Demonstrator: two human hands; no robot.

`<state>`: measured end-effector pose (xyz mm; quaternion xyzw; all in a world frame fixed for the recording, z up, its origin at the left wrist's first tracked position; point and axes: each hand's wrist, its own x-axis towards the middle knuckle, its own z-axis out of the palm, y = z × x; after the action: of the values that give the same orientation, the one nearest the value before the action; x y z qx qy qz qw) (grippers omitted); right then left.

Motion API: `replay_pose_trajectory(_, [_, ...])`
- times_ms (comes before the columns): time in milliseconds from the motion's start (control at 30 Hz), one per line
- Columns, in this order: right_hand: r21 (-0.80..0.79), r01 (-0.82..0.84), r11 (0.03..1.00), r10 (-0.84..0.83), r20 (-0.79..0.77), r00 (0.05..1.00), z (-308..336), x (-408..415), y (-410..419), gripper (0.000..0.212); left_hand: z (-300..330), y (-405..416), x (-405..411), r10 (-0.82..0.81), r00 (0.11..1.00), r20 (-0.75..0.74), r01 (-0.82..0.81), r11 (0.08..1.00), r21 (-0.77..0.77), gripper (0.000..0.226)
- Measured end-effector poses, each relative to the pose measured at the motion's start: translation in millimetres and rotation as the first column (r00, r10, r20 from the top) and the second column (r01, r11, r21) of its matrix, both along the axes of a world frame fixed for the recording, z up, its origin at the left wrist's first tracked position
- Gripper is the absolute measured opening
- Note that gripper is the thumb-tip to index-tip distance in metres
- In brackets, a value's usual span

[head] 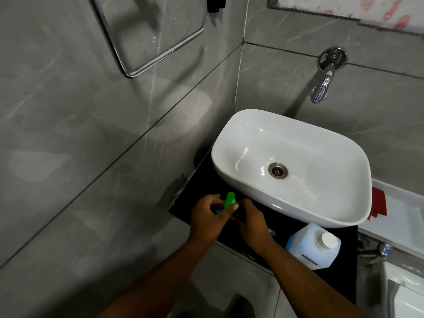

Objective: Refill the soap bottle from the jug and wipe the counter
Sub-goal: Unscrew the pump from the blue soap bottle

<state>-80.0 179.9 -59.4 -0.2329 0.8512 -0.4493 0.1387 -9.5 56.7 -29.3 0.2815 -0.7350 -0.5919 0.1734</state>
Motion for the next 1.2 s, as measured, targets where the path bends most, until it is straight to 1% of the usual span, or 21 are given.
replay_pose_trajectory(67, [0.0,0.001,1.0,-0.001,-0.002,1.0,-1.4,-0.7,-0.1,0.029,-2.6,-1.5,2.0,0.015,1.0,0.006,-0.015,1.0,-0.021,0.033])
replay_pose_trajectory(133, [-0.011,-0.001,1.0,0.001,-0.002,1.0,-1.9,-0.8,-0.5,0.031,-2.2,-1.8,1.0,-0.074,0.997,0.023,0.073,0.997,0.015,0.053])
replay_pose_trajectory(167, [-0.017,-0.001,1.0,0.001,-0.001,1.0,-2.0,-0.8,-0.4,0.032,-2.3,-2.0,-0.5,-0.123,0.992,0.028,0.122,0.992,0.028,0.058])
replay_pose_trajectory(200, [-0.019,-0.001,1.0,0.001,0.001,1.0,-1.8,-0.8,-0.3,0.032,-1.1,-1.9,-2.1,-0.153,0.988,0.023,0.152,0.988,0.016,0.055])
replay_pose_trajectory(233, [-0.019,-0.003,1.0,0.003,0.004,1.0,-1.6,-0.4,-0.3,0.032,0.5,-1.2,-3.1,-0.149,0.989,0.011,0.149,0.989,-0.002,0.046])
replay_pose_trajectory(300, [-0.011,-0.01,1.0,0.01,0.004,1.0,-1.2,0.4,-0.2,0.029,2.4,-0.2,-4.8,-0.06,0.998,0.004,0.06,0.998,-0.019,0.033])
replay_pose_trajectory(333, [-0.006,-0.009,1.0,0.009,0.001,1.0,-0.8,0.7,-0.6,0.028,3.0,-0.8,-4.8,-0.013,1.0,0.013,0.013,1.0,-0.027,0.033])
replay_pose_trajectory(367, [-0.005,-0.006,1.0,0.006,0.0,1.0,-0.6,1.0,-0.7,0.027,2.9,-1.8,-4.4,0.004,1.0,0.021,-0.003,0.999,-0.032,0.038])
replay_pose_trajectory(400, [-0.011,-0.003,1.0,0.003,0.003,1.0,-0.4,1.1,-0.9,0.027,3.5,-2.1,-3.9,-0.018,0.999,0.027,0.019,1.0,-0.018,0.048])
replay_pose_trajectory(467, [-0.035,-0.006,0.999,0.006,0.006,1.0,0.5,1.1,-0.6,0.024,6.8,-1.1,-4.1,-0.118,0.993,0.012,0.117,0.992,0.047,0.075])
replay_pose_trajectory(500, [-0.038,-0.013,0.999,0.013,-0.002,1.0,1.3,0.9,-0.4,0.022,7.5,-0.8,-4.7,-0.152,0.988,-0.005,0.152,0.986,0.067,0.082])
replay_pose_trajectory(533, [-0.036,-0.018,0.999,0.017,-0.011,1.0,2.2,0.8,-0.4,0.022,8.2,-0.5,-5.7,-0.164,0.986,-0.013,0.165,0.984,0.071,0.082])
replay_pose_trajectory(700, [-0.026,-0.022,0.999,0.021,-0.016,1.0,2.1,1.9,-0.6,0.028,22.0,-2.5,-9.0,-0.077,0.997,-0.004,0.077,0.996,0.035,0.067])
replay_pose_trajectory(733, [-0.013,-0.02,1.0,0.02,-0.008,1.0,1.7,1.7,-0.8,0.029,26.3,-3.6,-9.9,-0.057,0.998,-0.019,0.058,0.997,0.045,0.061])
replay_pose_trajectory(800, [0.014,-0.004,1.0,0.004,0.012,1.0,1.1,0.7,-1.4,0.033,35.4,-7.3,-12.8,-0.014,0.998,-0.066,0.02,0.996,0.085,0.041])
replay_pose_trajectory(867, [0.04,0.009,0.999,-0.011,0.034,0.999,0.5,-0.4,-2.4,0.036,44.8,-13.1,-16.4,0.019,0.997,-0.079,-0.011,0.995,0.094,0.023])
replay_pose_trajectory(933, [0.046,0.018,0.999,-0.02,0.056,0.998,-0.5,-0.3,-2.9,0.038,53.5,-19.8,-18.8,0.023,0.996,-0.09,-0.016,0.996,0.083,0.014])
replay_pose_trajectory(1033, [0.047,0.03,0.998,-0.033,0.074,0.997,-2.0,-0.6,-3.0,0.039,66.0,-29.6,-21.8,0.033,0.995,-0.099,-0.029,0.999,0.043,0.01])
replay_pose_trajectory(1200, [0.038,0.036,0.999,-0.039,0.08,0.996,-1.1,-0.4,-3.8,0.039,82.0,-36.7,-24.2,0.053,0.993,-0.105,-0.051,0.998,0.02,0.012])
